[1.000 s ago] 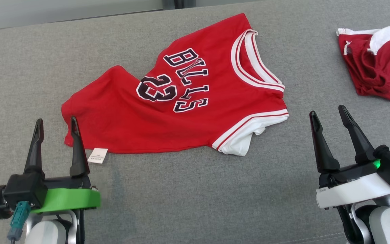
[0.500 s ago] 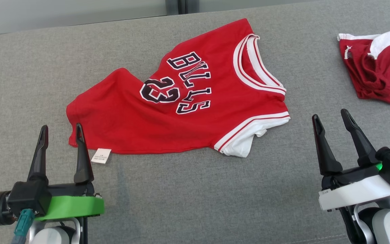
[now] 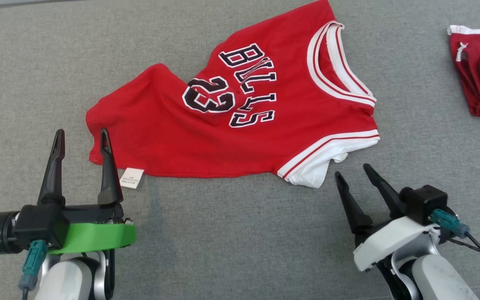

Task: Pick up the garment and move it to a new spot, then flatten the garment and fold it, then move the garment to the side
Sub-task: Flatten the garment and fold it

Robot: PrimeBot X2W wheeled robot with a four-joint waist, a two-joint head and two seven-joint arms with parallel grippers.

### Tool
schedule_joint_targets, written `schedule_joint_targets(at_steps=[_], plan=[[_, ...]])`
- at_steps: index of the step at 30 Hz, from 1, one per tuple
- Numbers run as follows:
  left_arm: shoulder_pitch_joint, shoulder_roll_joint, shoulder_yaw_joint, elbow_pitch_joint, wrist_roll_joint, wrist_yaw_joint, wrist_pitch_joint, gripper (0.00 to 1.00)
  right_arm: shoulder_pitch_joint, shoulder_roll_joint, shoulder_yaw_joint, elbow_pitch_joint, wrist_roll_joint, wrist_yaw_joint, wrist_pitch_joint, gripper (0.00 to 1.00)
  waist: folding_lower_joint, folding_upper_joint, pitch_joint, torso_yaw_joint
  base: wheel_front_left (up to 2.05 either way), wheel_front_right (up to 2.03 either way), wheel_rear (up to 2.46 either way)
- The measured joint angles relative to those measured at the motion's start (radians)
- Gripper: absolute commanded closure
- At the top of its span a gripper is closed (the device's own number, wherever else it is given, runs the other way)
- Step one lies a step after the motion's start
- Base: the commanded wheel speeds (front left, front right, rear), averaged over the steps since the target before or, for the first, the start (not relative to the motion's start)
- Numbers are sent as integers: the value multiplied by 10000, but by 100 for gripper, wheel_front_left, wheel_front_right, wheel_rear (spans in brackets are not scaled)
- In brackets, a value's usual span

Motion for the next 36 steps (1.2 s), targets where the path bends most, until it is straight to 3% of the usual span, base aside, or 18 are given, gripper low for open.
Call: schedule_joint_targets(at_steps=[8, 9, 10, 11, 15, 22, 31, 32, 33, 36], plan=[[-441, -113, -117, 174, 75, -150, -35, 0, -1509, 169, 830, 2382, 456, 0, -380, 0, 0, 0, 426, 390, 0, 0, 0], [-467, -115, -125, 198, 88, -173, -38, 0, -1640, 163, 940, 2545, 560, -2, -405, 43, 0, 0, 453, 424, 0, 0, 0], [-482, -119, -127, 219, 98, -176, -38, 0, -1726, 157, 1020, 2658, 640, -2, -464, 93, 0, 0, 470, 448, 0, 0, 0], [-484, -119, -125, 238, 100, -184, -40, 0, -1767, 144, 1058, 2723, 709, -2, -535, 100, 0, 0, 474, 455, 0, 0, 0], [-499, -153, -171, 270, 125, -232, -42, 0, -1576, 128, 974, 2673, 986, 0, -970, 100, 0, 0, 403, 410, 0, 0, 0], [-464, -138, -127, 244, 176, -263, -73, 0, -197, 476, 134, 1078, 1007, -2, -1503, 100, 0, 0, 303, 71, 0, 0, 0], [-443, -13, -92, 169, 201, -265, -84, 0, 1583, 1099, -247, -115, 976, -2, -965, 97, 0, 0, 306, -326, 0, 0, 0], [-433, -15, -105, 163, 205, -263, -84, 0, 1701, 1135, -155, -100, 1035, -2, -744, 69, 0, 0, 308, -350, 0, 0, 0], [-418, -15, -115, 155, 209, -261, -84, 0, 1774, 1162, -58, -125, 1045, -2, -658, 0, 0, 0, 305, -369, 0, 0, 0], [-341, -12, -117, 136, 217, -209, -52, 0, 1788, 1195, 117, -508, 872, -2, -713, 0, 0, 0, 270, -419, 0, 0, 0]])
